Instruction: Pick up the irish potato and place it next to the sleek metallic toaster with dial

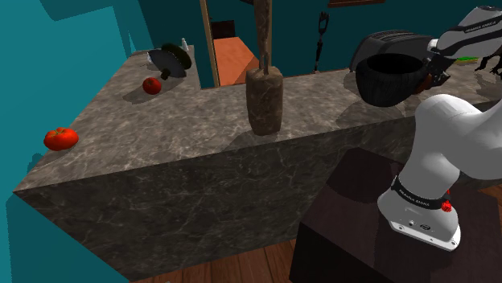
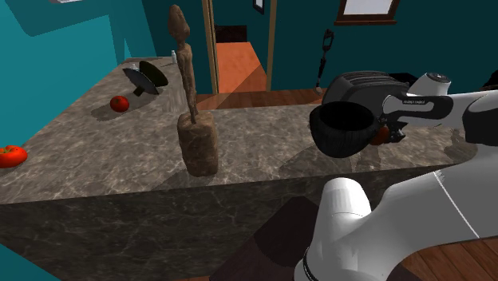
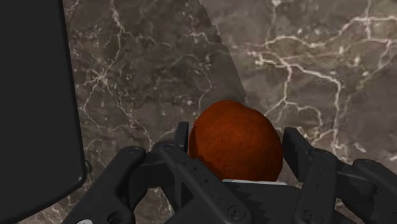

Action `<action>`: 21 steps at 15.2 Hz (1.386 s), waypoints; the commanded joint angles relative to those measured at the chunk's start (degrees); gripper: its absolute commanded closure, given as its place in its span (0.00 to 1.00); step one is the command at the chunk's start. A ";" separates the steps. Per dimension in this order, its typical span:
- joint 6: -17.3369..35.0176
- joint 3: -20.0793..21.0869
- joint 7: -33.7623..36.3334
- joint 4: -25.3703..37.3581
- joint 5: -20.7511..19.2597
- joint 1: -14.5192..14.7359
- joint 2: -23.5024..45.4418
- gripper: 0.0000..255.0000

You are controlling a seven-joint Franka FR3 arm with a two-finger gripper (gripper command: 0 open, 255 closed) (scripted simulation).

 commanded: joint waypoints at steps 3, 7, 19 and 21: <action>1.25 -1.55 0.33 -0.32 -1.04 0.86 -0.73 1.00; 1.26 -1.56 0.32 -0.32 -1.02 0.87 -0.72 1.00; -2.81 5.84 -2.17 -1.36 3.27 -6.07 2.51 0.00; -2.84 5.87 -2.13 -1.35 3.20 -6.08 2.45 0.00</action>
